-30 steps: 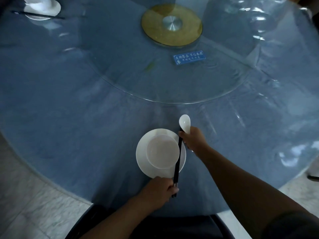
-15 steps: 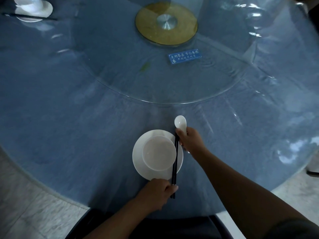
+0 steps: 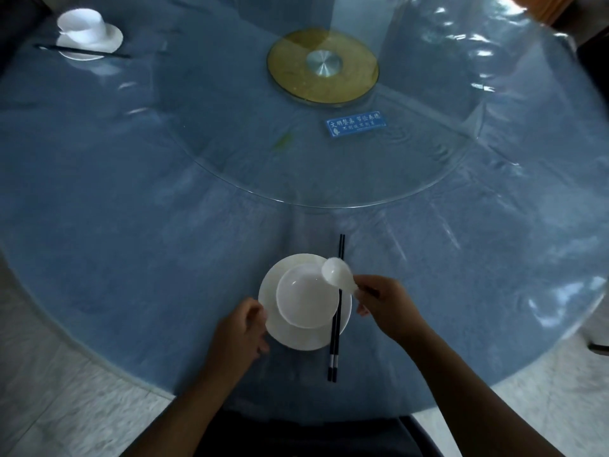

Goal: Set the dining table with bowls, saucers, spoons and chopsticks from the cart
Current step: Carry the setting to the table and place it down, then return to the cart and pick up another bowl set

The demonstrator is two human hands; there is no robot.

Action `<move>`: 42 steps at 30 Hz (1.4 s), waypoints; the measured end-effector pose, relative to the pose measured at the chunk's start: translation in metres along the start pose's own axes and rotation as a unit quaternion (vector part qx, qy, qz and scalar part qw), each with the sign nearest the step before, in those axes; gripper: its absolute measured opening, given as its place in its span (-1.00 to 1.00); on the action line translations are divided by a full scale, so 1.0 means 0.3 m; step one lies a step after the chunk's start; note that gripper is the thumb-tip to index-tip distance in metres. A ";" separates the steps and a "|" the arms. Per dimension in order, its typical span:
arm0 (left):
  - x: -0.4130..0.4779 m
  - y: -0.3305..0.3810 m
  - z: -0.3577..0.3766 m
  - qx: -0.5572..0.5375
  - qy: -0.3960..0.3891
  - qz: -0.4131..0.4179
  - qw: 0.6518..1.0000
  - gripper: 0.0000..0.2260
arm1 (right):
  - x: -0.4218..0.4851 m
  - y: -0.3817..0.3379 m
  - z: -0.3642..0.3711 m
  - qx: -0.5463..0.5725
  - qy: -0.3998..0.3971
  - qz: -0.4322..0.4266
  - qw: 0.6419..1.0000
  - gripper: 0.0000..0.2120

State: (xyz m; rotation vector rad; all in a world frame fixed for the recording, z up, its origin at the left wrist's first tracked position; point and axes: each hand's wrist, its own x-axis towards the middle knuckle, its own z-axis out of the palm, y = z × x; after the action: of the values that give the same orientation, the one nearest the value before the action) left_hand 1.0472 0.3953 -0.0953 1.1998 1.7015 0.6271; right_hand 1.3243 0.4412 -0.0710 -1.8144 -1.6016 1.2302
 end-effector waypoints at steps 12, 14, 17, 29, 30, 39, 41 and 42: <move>0.114 0.095 0.026 -0.177 -0.146 -0.065 0.971 -0.67 | 0.047 -0.046 0.042 -0.141 -0.034 -0.004 0.989 -0.84; 0.115 0.090 0.029 -0.193 -0.148 -0.068 0.968 -0.67 | 0.062 -0.055 0.047 -0.145 -0.043 0.011 0.988 -0.89; 0.120 0.080 0.032 -0.198 -0.146 -0.068 0.967 -0.66 | 0.079 -0.059 0.057 -0.153 -0.058 0.027 0.986 -0.85; 0.120 0.075 0.028 -0.197 -0.133 -0.103 0.966 -0.77 | 0.061 -0.062 0.102 -0.188 -0.015 0.038 0.981 -0.71; 0.116 0.082 0.022 -0.194 -0.129 -0.113 0.966 -0.77 | 0.055 -0.064 0.094 -0.183 -0.004 0.038 0.982 -0.70; -0.112 0.151 -0.072 -0.096 -0.037 -0.085 0.991 -0.83 | -0.148 -0.084 -0.014 -0.227 0.054 -0.064 0.970 -0.71; -0.198 0.150 -0.093 -0.076 0.003 -0.081 0.994 -0.83 | -0.208 -0.105 -0.025 -0.248 0.068 -0.087 0.963 -0.75; -0.242 0.148 -0.107 -0.069 0.025 -0.080 0.994 -0.84 | -0.235 -0.119 -0.024 -0.253 0.073 -0.099 0.960 -0.77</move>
State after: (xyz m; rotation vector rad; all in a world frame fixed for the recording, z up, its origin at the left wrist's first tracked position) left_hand 1.0446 0.3496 -0.0169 0.9474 1.7461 0.6679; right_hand 1.3140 0.3853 -0.0155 -1.9105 -2.0838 0.6141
